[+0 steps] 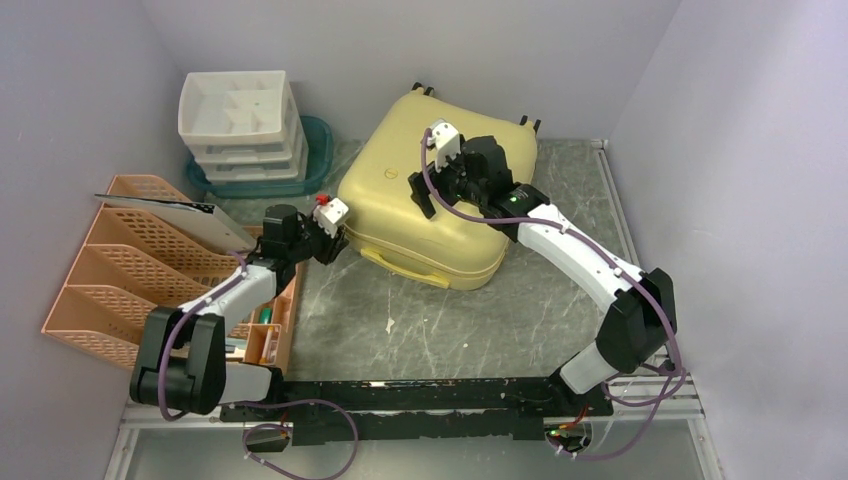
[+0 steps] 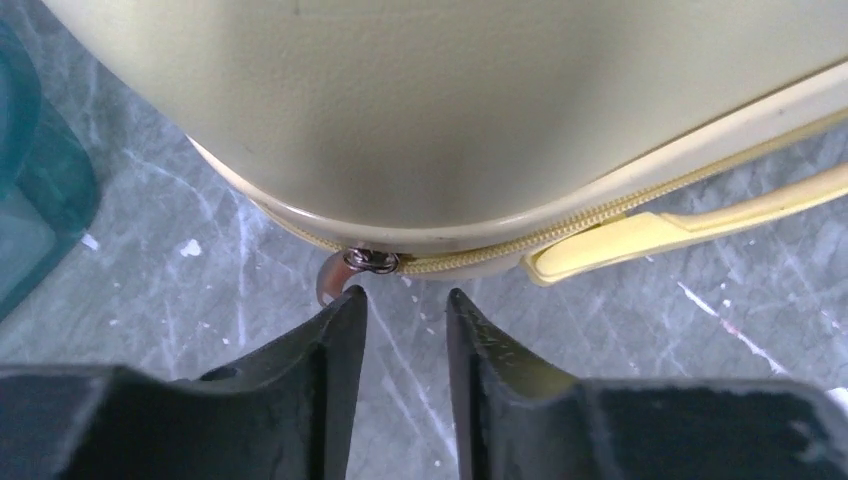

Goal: Open, take out, and arrange the luggage
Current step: Unzip the luggage at the center of the board.

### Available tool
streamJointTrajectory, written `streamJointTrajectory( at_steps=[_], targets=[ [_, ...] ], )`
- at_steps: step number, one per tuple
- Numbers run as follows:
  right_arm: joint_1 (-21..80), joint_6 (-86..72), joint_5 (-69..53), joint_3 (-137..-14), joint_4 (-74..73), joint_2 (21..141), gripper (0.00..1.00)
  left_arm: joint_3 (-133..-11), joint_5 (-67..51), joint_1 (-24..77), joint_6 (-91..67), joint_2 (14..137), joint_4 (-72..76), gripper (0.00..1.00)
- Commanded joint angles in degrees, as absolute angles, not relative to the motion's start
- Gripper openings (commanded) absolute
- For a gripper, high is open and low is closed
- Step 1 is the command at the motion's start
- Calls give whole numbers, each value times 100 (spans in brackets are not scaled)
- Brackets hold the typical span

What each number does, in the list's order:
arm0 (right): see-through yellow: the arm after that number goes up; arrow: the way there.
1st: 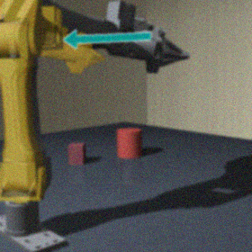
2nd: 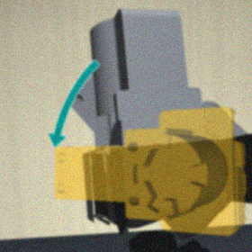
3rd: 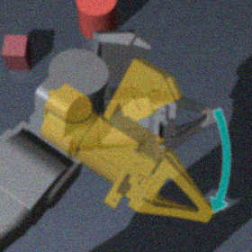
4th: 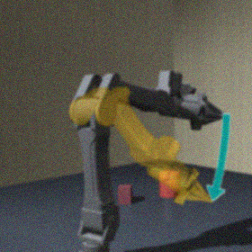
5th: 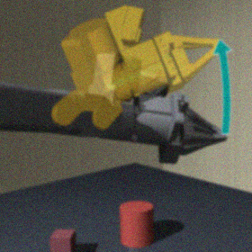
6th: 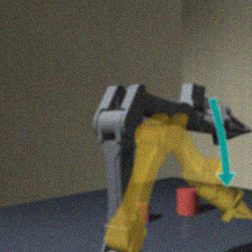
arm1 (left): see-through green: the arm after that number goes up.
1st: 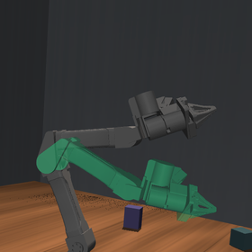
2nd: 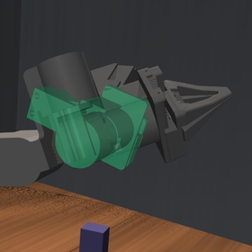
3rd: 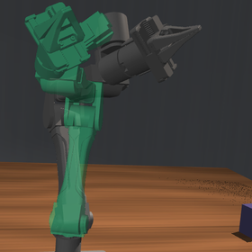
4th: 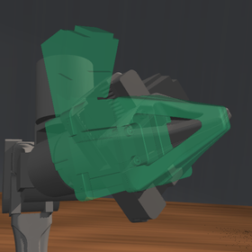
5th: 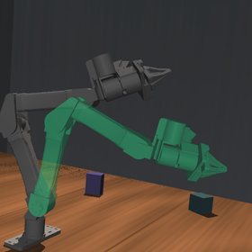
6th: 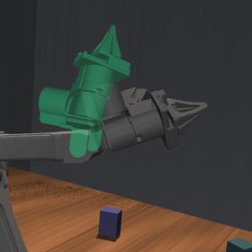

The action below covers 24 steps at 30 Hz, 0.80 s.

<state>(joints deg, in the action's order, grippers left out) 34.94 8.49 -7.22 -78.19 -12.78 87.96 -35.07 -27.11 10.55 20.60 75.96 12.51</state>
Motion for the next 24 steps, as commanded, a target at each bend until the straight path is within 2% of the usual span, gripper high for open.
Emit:
streamJointTrajectory(
  at_steps=[1, 2, 3, 5, 12, 18, 24],
  targets=[
    [3444, 844, -869, -7708, -1179, 8507, 100, -3795, -2901, 959, 2376, 7145, 788, 65],
    [3435, 844, -870, -7708, -1178, 8500, 100, -3803, -2940, 924, 2425, 7072, 702, 77],
    [3422, 844, -878, -7701, -1181, 8499, 100, -3805, -2959, 901, 2462, 7009, 639, 83],
    [3419, 835, -915, -7692, -1178, 8494, 100, -3815, -2878, 875, 2470, 6958, 594, 84],
    [3385, 818, -951, -7637, -1162, 8445, 100, -3755, -2110, 870, 2130, 7146, 1226, 84],
    [3332, 817, -984, -7586, -1134, 8420, 100, -3917, -2414, 875, 1946, 7407, 1293, 82],
    [3322, 846, -992, -7554, -1116, 8414, 100, -4073, -2685, 879, 1908, 7691, 1308, 75]
  ],
)
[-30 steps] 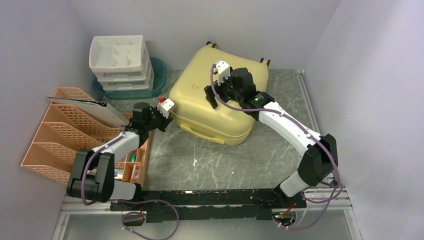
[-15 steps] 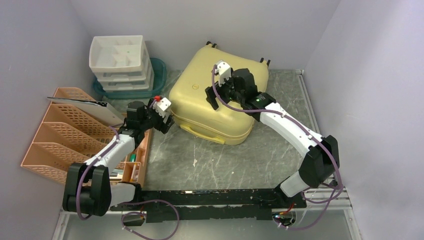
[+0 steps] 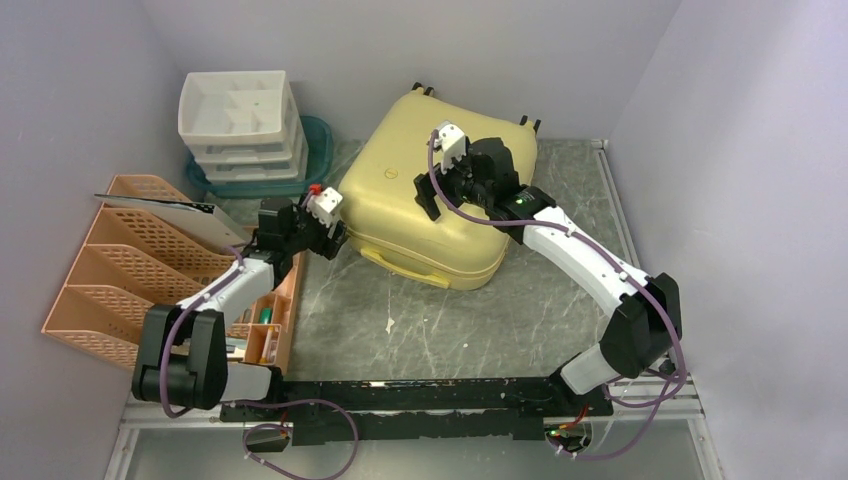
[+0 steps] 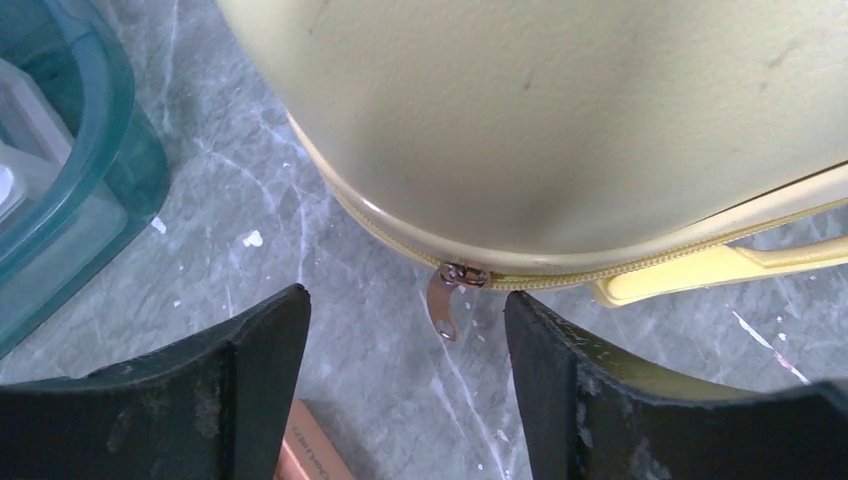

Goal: Open, take out, and arrange the luggage
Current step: Unzip the luggage at the center of the board.

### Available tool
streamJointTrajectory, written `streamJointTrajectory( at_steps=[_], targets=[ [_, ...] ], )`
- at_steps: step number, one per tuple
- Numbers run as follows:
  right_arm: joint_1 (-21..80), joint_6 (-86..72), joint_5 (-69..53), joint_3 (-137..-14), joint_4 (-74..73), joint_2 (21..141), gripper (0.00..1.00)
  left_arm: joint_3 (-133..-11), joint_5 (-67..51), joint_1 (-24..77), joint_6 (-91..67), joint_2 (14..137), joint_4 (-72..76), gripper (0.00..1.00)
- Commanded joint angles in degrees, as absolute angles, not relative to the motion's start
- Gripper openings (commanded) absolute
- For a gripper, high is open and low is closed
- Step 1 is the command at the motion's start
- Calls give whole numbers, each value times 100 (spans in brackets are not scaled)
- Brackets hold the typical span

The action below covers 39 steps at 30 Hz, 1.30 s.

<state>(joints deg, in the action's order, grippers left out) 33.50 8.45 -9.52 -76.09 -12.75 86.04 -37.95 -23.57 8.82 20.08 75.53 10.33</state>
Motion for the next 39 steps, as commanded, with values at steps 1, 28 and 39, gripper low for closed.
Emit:
streamJointTrajectory(
  at_steps=[1, 28, 39],
  targets=[
    [3318, 845, -993, -7550, -1117, 8409, 100, -4077, -2739, 879, 1889, 7732, 1352, 73],
    [3278, 861, -1080, -7497, -1106, 8369, 100, -3793, -2827, 905, 2240, 7159, 1141, 5],
    [3278, 916, -1161, -7519, -1169, 8375, 100, -3812, -2189, 896, 2065, 6995, 1212, 5]
  ],
)
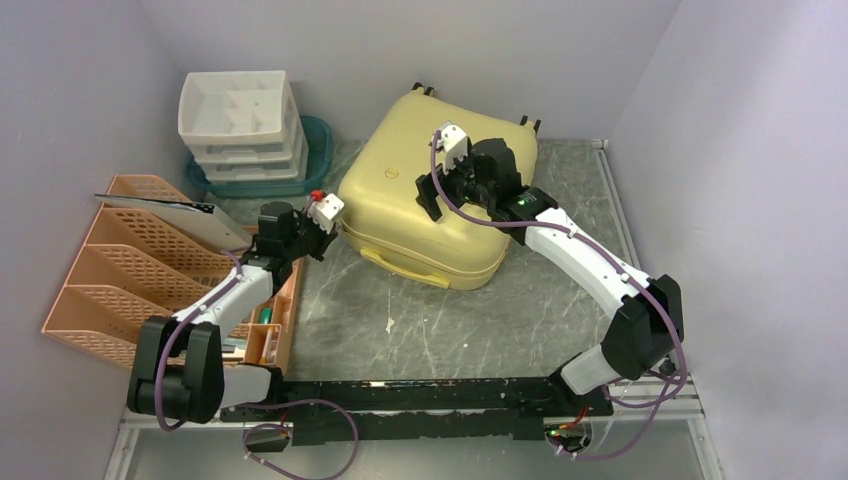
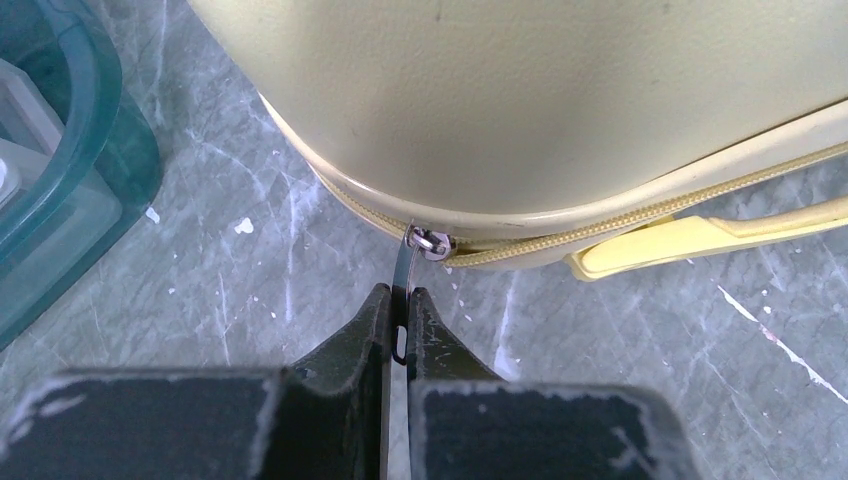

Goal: Open, take out, and arrange the luggage
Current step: Unzip the luggage at the center of the board.

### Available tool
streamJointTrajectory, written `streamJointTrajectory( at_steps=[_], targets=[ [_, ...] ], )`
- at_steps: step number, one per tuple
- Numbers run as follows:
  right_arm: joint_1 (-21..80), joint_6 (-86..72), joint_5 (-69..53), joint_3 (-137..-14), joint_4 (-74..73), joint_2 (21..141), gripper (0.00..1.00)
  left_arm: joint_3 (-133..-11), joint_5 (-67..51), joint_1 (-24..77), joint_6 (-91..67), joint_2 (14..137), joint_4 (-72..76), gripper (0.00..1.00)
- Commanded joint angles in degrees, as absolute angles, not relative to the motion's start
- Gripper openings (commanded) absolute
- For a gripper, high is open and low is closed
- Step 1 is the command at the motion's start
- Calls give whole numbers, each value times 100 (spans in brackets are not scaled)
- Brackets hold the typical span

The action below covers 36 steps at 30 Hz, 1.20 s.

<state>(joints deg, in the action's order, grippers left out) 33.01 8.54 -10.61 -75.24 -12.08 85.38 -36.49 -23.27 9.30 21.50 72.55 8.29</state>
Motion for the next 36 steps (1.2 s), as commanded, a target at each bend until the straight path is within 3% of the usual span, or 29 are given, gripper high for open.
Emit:
streamJointTrajectory(
  at_steps=[1, 4, 5, 7, 10, 11, 13, 14, 19, 27, 34, 36],
  targets=[
    [3276, 926, -1193, -7523, -1177, 8376, 100, -3845, -2190, 896, 2058, 7008, 1194, 5],
    [3278, 940, -1258, -7532, -1211, 8376, 100, -4004, -2415, 896, 2154, 7006, 958, 5],
    [3278, 948, -1277, -7532, -1219, 8372, 100, -4086, -2618, 896, 2261, 7025, 708, 9],
    [3278, 958, -1296, -7532, -1224, 8368, 100, -4344, -3198, 884, 2536, 7149, 138, 34],
    [3278, 960, -1309, -7532, -1247, 8376, 100, -4817, -3926, 768, 2858, 7524, -688, 49],
    [3278, 958, -1319, -7540, -1254, 8384, 100, -4934, -4079, 712, 2898, 7639, -833, 67],
    [3277, 958, -1326, -7541, -1268, 8377, 100, -5097, -4242, 626, 2936, 7778, -958, 73],
    [3274, 965, -1327, -7541, -1268, 8376, 100, -5138, -4230, 617, 2953, 7815, -966, 82],
    [3278, 967, -1338, -7541, -1271, 8398, 100, -5377, -4308, 610, 3217, 8041, -1202, 83],
    [3278, 976, -1362, -7515, -1269, 8420, 100, -5609, -4620, 602, 3817, 8478, -1695, 75],
    [3278, 976, -1368, -7497, -1258, 8451, 100, -4190, -3245, 694, 2995, 7577, 733, 53],
    [3278, 967, -1379, -7512, -1273, 8483, 100, -3807, -2811, 847, 3033, 7299, 1143, 51]
  ],
)
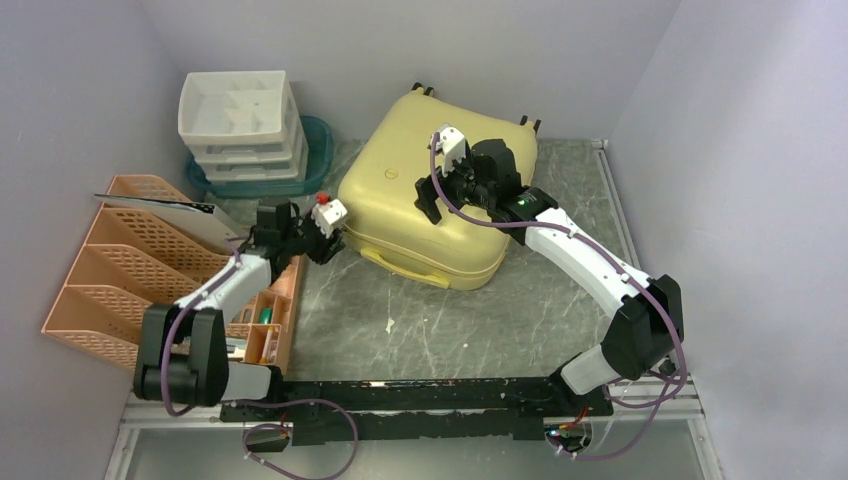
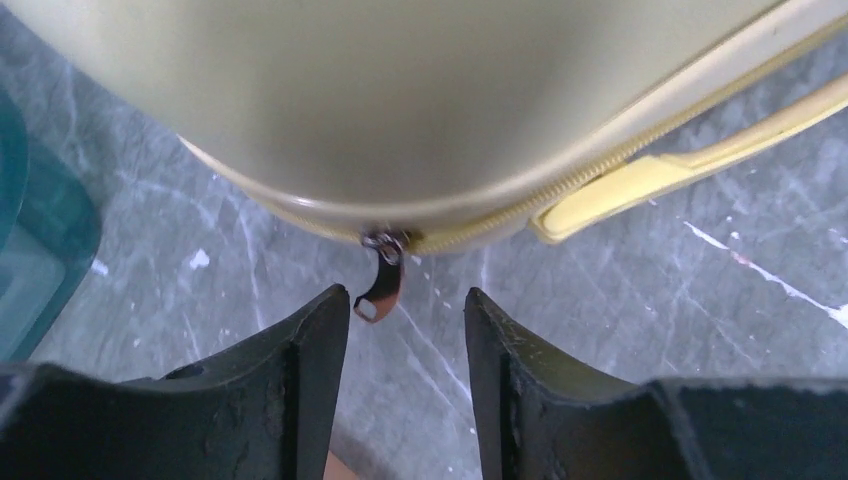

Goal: Open, take out, and arrange the luggage
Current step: Unzip the luggage at the center of the board.

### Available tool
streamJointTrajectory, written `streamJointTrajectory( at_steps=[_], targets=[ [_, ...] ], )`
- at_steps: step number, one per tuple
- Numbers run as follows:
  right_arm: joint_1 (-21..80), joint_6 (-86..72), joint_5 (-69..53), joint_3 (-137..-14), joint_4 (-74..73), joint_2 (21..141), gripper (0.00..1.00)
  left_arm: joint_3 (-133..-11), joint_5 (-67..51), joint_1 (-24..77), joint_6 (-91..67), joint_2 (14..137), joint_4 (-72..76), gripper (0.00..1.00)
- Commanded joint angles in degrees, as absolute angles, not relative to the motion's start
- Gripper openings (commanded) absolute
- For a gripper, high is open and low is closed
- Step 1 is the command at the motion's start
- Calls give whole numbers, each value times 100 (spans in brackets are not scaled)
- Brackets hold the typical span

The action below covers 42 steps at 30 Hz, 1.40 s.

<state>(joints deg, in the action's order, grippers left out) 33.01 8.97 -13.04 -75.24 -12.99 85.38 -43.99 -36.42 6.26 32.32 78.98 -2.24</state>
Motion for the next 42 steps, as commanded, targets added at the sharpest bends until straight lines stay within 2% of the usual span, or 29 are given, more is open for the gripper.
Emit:
streamJointTrajectory(
  at_steps=[1, 8, 16, 17, 21, 23, 32, 37, 42],
  targets=[
    [3278, 959, -1380, -7514, -1273, 8494, 100, -3677, -2650, 920, 3067, 7202, 1237, 50],
    [3278, 941, -1389, -7539, -1287, 8564, 100, -3059, -1849, 1248, 2947, 7078, 2114, 50],
    [3279, 949, -1384, -7533, -1284, 8561, 100, -3121, -1238, 1702, 2829, 7459, 2582, 41],
    [3278, 954, -1395, -7525, -1288, 8567, 100, -3151, -1224, 1750, 2826, 7466, 2567, 37],
    [3285, 982, -1406, -7499, -1284, 8556, 100, -3247, -1050, 1957, 2814, 7501, 2482, 11],
    [3278, 989, -1406, -7489, -1270, 8531, 100, -3271, -986, 2002, 2792, 7534, 2449, 5],
    [3278, 1142, -1576, -7917, -1715, 8552, 100, -3437, -1229, 2013, 2764, 7211, 1812, 5],
    [3283, 1295, -2308, -8672, -2446, 8699, 100, -3752, -2052, 2050, 2988, 6874, 875, 5],
    [3278, 1538, -2995, -9008, -2940, 8615, 100, -3964, -2266, 2456, 3276, 6842, 200, 5]
  ],
)
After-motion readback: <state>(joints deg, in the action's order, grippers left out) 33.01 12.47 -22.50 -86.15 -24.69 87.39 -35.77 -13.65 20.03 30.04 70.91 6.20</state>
